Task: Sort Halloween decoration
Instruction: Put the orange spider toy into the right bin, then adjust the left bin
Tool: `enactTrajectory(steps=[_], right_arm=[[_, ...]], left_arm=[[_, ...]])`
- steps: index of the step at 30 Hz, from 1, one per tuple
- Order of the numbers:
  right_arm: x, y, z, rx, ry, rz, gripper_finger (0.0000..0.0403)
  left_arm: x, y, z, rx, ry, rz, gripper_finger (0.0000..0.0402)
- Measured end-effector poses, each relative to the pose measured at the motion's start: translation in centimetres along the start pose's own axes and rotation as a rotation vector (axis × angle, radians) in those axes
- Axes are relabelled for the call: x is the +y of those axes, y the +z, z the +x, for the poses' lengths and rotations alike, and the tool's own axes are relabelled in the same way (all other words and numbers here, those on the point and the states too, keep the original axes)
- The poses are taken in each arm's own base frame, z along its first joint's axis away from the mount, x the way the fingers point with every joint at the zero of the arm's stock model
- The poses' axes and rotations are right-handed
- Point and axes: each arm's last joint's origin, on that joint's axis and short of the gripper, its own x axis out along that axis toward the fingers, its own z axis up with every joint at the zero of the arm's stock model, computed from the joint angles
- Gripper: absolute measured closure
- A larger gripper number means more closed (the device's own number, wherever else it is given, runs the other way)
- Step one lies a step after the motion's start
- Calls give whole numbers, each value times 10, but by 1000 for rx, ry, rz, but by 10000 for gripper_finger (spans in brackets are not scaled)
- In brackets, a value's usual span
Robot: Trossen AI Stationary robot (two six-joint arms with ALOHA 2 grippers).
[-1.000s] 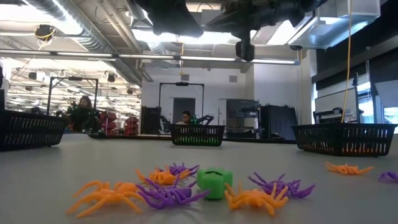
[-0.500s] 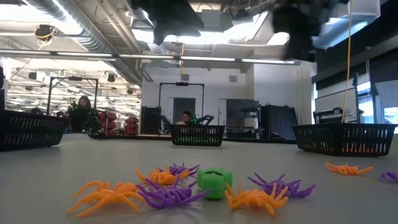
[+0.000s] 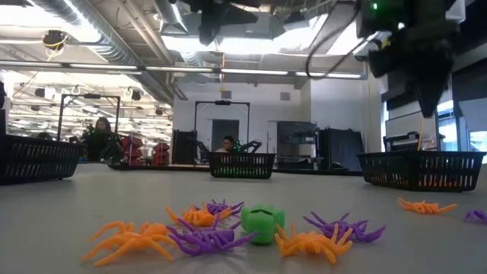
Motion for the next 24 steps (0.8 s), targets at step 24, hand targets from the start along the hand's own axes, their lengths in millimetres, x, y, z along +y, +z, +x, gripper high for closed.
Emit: enactTrajectory(steps=[24], right_arm=[[76,-10,5,-388,244,-245,252]], left_arm=[[-42,-38,-2,207,-14,4,292]])
